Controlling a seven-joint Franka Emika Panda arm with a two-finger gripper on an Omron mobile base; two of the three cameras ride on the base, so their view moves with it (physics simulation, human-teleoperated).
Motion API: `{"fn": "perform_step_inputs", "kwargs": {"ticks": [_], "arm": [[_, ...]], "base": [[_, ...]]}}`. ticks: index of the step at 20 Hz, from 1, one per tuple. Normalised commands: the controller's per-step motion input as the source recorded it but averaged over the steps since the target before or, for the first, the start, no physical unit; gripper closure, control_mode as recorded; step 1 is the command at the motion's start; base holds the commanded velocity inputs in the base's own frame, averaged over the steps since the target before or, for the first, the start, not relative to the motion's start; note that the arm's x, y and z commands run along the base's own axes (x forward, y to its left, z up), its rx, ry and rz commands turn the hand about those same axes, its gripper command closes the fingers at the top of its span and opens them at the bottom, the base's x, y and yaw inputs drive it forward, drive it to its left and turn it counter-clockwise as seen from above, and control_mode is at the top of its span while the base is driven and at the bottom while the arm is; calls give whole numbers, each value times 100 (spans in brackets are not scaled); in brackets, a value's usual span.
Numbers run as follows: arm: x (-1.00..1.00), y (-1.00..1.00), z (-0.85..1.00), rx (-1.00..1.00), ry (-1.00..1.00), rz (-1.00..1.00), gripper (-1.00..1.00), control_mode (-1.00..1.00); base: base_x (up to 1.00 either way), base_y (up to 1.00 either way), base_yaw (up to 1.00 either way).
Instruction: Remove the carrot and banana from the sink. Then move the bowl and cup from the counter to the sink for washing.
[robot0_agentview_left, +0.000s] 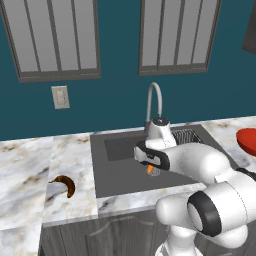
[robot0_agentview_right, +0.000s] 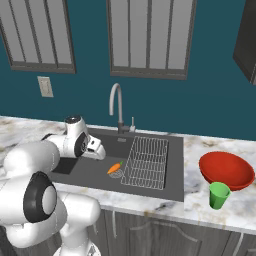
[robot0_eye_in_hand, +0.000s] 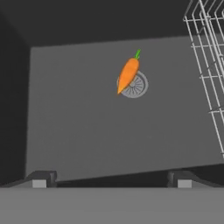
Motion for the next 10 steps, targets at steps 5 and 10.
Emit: {"fn": "perform_step_inputs", "kwargs": {"ticks": [5, 10], "arm": [[20, -15, -18, 0, -1, -2, -100, -100], [21, -13, -22, 0, -2, -9, -100, -100]], "base": [[0, 0, 0], [0, 0, 0]]}}
